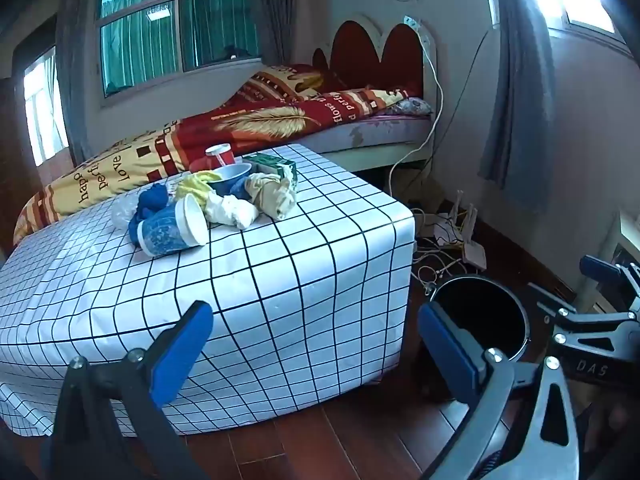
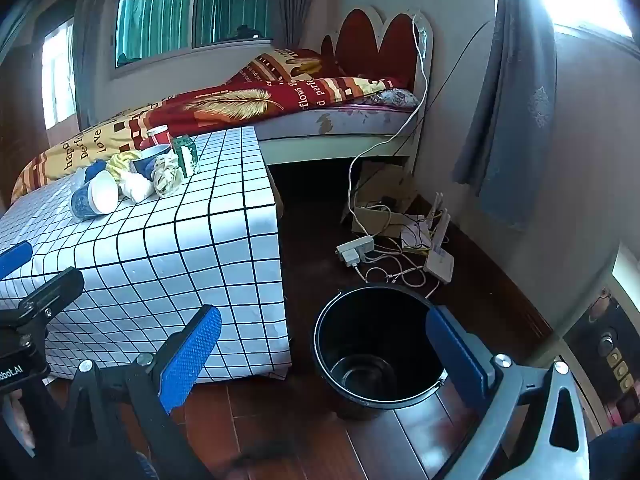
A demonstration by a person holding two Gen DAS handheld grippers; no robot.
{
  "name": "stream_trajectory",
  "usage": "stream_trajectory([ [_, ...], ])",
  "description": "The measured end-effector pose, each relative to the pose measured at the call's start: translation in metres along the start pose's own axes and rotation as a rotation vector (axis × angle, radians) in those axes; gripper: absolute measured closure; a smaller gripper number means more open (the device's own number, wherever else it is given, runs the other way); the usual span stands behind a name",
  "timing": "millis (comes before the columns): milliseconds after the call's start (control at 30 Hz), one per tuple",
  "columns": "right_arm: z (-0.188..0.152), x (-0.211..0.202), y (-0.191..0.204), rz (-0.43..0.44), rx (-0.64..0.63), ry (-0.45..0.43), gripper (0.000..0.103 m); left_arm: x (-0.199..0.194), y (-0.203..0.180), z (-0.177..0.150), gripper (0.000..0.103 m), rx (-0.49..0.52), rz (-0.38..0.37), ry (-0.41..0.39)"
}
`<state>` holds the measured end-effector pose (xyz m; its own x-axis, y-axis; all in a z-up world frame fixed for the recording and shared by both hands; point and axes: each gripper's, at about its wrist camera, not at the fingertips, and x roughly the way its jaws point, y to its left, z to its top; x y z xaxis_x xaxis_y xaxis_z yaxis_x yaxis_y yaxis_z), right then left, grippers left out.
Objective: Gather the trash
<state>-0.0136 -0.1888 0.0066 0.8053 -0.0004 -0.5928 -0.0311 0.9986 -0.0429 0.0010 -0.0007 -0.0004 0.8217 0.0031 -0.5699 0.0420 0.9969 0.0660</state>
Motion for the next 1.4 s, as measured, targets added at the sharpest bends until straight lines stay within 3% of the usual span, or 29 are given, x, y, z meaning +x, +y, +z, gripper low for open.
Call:
stream_trajectory([
  [200, 0.0004, -0.001, -0.0003, 0.008, 0.004, -0.005, 0.0, -0.0044, 0.0047, -0.0032, 0.0, -0.016, -0.001, -0.032],
  [1400, 0.002, -0.0023, 0.0007, 0.002, -0.002, -0.008, 0.0, -0.0021, 0.003, -0.0061, 0.0, -0.011, 0.011, -0.01],
])
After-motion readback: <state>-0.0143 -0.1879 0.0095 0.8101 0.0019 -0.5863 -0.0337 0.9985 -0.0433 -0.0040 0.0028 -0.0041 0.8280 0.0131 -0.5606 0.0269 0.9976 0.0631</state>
